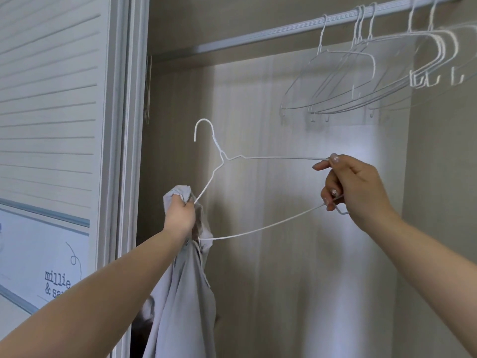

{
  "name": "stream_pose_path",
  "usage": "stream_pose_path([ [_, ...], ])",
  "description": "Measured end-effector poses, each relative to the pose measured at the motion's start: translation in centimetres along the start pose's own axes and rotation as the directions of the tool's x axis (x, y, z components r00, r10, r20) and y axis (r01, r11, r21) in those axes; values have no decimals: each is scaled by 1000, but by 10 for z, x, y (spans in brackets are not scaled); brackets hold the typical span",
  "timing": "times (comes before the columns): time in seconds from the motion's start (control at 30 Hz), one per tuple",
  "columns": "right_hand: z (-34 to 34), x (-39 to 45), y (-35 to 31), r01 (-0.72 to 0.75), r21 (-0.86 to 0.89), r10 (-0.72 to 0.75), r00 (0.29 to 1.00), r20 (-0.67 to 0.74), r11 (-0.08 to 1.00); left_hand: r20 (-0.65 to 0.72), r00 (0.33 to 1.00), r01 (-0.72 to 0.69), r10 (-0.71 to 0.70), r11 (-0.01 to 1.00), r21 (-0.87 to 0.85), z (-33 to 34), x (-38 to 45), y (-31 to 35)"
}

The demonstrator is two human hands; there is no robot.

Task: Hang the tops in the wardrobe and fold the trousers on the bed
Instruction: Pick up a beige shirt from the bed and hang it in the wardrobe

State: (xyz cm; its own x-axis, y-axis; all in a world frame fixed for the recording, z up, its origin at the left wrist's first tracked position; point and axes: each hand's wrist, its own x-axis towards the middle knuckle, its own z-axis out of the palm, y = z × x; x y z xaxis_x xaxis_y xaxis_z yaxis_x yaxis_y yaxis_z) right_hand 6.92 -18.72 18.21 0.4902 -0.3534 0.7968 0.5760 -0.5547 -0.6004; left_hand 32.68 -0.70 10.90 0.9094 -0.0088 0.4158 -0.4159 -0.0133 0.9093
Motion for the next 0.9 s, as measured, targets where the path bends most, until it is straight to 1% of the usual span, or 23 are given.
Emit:
stream_pose_path([
  [0.07,2,0,4,-4,-11,4,1000,7,1000,54,997,-44,46,999,-26,6,-5,8],
  [0.2,3,-1,14,-4,-20,4,1000,7,1000,120,966,-205,231,959,-196,9,-18,25],
  [0.27,1,-2,18,-7,-8,7,1000,2,1000,122,945,-273,303,938,-215,9,-20,30],
  [0.33,-2,-2,22,-18,-2,18,1000,4,1000,134,932,-304,338,927,-220,6,-21,32],
  [0.4,-5,-2,25,-46,11,46,998,38,999,127,935,-294,331,924,-244,5,-19,34],
  [0.43,-6,-3,27,-73,53,69,995,72,996,107,944,-278,313,926,-256,4,-19,36],
  [0.5,-5,-8,35,-173,256,140,980,141,951,76,962,-227,261,924,-308,1,-18,40],
  [0.53,-3,-12,44,-231,324,188,969,160,917,73,970,-195,233,918,-345,-1,-17,42],
  [0.57,0,-20,55,-286,295,247,955,164,912,74,975,-170,211,914,-369,-2,-17,44],
  [0.6,6,-29,65,-333,175,304,937,170,927,79,977,-153,197,912,-379,-4,-16,45],
  [0.63,13,-40,75,-345,-12,341,919,197,938,87,978,-144,191,913,-382,-4,-16,45],
  [0.67,22,-50,84,-320,-190,361,899,248,928,100,977,-139,190,914,-381,-4,-16,45],
  [0.7,31,-58,92,-273,-327,376,872,314,905,113,974,-138,194,915,-380,-3,-18,47],
  [0.73,42,-65,97,-223,-416,389,842,375,882,122,972,-140,200,914,-380,-2,-19,49],
  [0.77,53,-69,101,-178,-459,392,816,426,870,125,970,-146,207,913,-380,0,-20,51],
  [0.8,64,-72,104,-151,-466,386,797,464,872,127,968,-151,215,911,-385,1,-20,53],
  [0.9,99,-78,105,-150,-372,342,777,528,916,147,964,-138,220,891,-433,6,-26,57],
])
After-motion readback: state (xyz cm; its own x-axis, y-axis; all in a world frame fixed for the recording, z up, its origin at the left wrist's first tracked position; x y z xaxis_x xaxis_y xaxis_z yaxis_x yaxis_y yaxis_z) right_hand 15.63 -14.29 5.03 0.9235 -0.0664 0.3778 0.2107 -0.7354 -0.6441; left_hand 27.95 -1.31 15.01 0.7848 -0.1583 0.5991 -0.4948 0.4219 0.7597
